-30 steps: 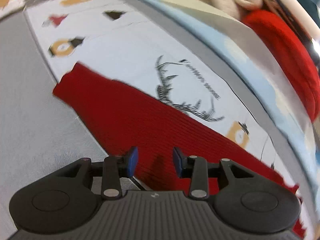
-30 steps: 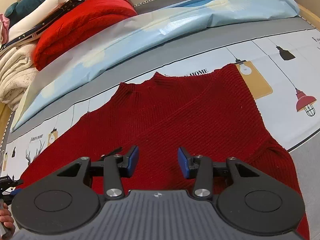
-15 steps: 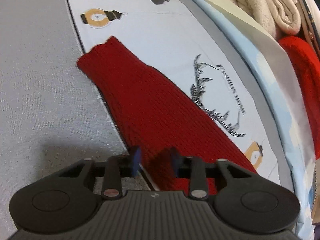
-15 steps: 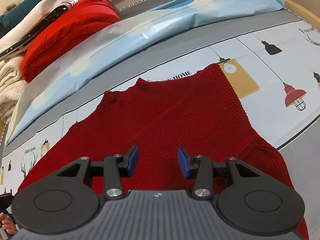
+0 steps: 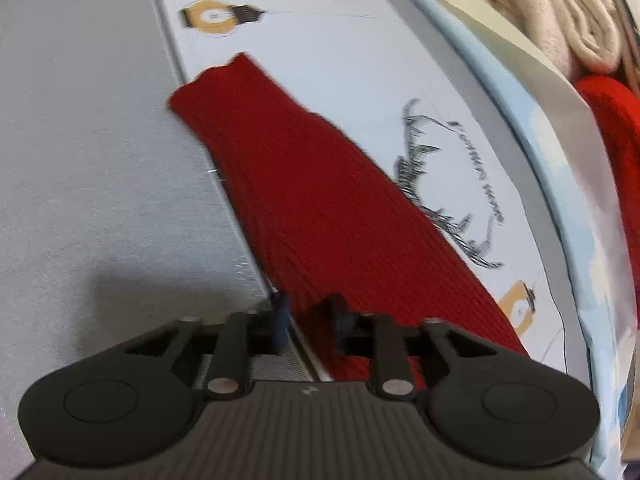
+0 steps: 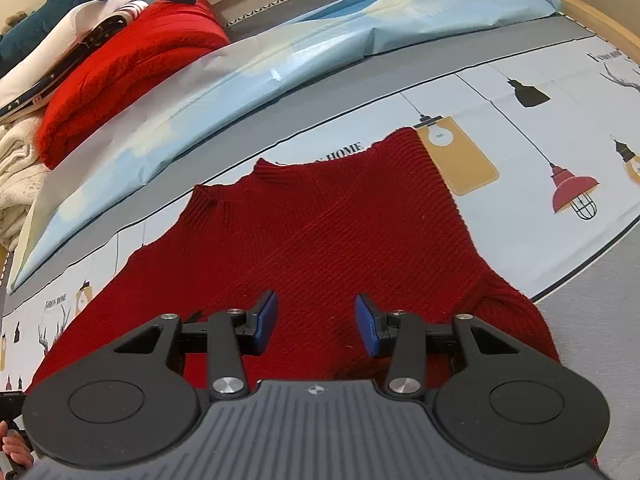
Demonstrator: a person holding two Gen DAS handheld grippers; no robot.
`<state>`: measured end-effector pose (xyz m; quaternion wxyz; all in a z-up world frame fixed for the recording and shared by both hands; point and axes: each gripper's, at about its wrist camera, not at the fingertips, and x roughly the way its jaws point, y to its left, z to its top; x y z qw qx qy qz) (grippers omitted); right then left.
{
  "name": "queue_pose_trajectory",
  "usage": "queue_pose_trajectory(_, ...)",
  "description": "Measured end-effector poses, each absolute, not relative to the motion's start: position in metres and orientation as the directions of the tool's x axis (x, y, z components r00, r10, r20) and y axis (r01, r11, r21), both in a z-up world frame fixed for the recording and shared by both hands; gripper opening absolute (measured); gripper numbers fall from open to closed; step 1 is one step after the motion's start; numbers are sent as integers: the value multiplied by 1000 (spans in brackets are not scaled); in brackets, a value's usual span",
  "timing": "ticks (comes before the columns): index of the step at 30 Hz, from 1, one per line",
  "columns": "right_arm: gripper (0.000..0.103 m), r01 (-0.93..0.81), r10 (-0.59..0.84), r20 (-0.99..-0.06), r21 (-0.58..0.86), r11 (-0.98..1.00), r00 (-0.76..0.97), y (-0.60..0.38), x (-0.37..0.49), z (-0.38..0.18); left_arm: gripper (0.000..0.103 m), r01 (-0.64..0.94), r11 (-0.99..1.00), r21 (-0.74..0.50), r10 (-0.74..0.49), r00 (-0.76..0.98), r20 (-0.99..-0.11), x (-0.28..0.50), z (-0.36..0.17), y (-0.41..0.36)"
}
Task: Fold small clothes
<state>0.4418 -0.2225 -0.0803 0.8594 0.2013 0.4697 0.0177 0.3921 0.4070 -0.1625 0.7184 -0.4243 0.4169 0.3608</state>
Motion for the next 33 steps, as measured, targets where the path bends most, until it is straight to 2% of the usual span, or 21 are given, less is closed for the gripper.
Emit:
queue_pose_trajectory(3,45,169,211,-800,361,917,562,-228,442,-80,13,-826,516,-227,286,416,-863,407,-140,383)
queue_pose_trajectory(5,45,173,206,-800,359,917,563,-230,441,-80,12,-744,657,-124,385,472,-793,423,-115,349)
queue_pose_trajectory(6,45,174,204,-800,356,918,564,-231,441,-80,11,-687,718,-114,389,531,-753,428,-103,330)
queue_pose_trajectory(8,45,176,203,-802,356,918,562,-230,442,-81,9,-537,824,-179,275,657,-702,437,-83,292)
queue_pose_trajectory(9,45,177,208,-801,361,916,562,-230,442,-81,0,-432,876,-214,190,717,-670,439,-73,267)
queue_pose_trajectory(11,45,171,218,-798,370,913,562,-228,443,-80,0,-172,963,-209,14,803,-596,438,-56,205)
queue_pose_trajectory(13,45,165,222,-795,372,913,564,-226,444,-79,0,86,982,-169,-166,821,-546,428,-49,141)
queue_pose_trajectory(15,45,161,227,-796,373,914,561,-222,444,-80,0,271,949,-161,-314,772,-552,419,-50,93)
queue_pose_trajectory(16,45,160,228,-798,373,914,557,-220,445,-81,4,323,933,-159,-355,747,-562,417,-51,79)
queue_pose_trajectory(18,45,164,231,-803,375,912,550,-217,446,-84,4,281,949,-142,-310,749,-586,422,-56,76)
queue_pose_trajectory(22,45,152,249,-799,387,909,547,-212,445,-82,7,-29,953,-301,-186,728,-659,447,-71,136)
queue_pose_trajectory(27,45,139,261,-806,387,911,531,-209,445,-86,12,-308,903,-300,-34,644,-764,460,-90,208)
queue_pose_trajectory(31,45,143,267,-811,391,909,521,-205,446,-89,14,-315,890,-330,-78,608,-790,471,-105,222)
queue_pose_trajectory(33,45,131,278,-805,399,908,524,-201,446,-88,23,-264,921,-286,-72,606,-792,474,-107,209)
